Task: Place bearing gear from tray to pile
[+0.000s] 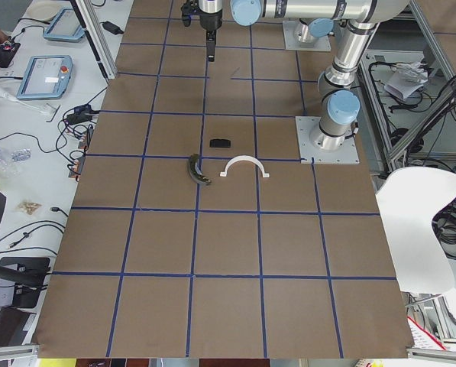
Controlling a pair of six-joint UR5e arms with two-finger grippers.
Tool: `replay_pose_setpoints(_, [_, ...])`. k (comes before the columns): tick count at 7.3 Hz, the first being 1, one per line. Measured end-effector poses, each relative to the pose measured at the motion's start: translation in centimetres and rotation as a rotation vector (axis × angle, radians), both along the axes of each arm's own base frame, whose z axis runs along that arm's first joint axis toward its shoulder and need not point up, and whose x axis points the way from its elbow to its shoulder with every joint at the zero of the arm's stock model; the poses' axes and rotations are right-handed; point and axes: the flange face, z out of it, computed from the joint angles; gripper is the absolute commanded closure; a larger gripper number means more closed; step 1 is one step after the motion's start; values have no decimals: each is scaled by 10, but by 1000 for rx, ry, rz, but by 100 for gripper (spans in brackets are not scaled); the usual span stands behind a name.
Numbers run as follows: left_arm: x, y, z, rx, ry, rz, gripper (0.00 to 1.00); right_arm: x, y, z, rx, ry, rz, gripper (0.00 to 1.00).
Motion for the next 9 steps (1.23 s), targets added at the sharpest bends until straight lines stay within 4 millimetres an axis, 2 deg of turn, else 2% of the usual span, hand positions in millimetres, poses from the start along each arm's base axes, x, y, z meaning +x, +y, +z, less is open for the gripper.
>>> replay_pose_setpoints(9, [0,0,-2,3,0,1,0,-6,-3,0,-1,-3,3,0])
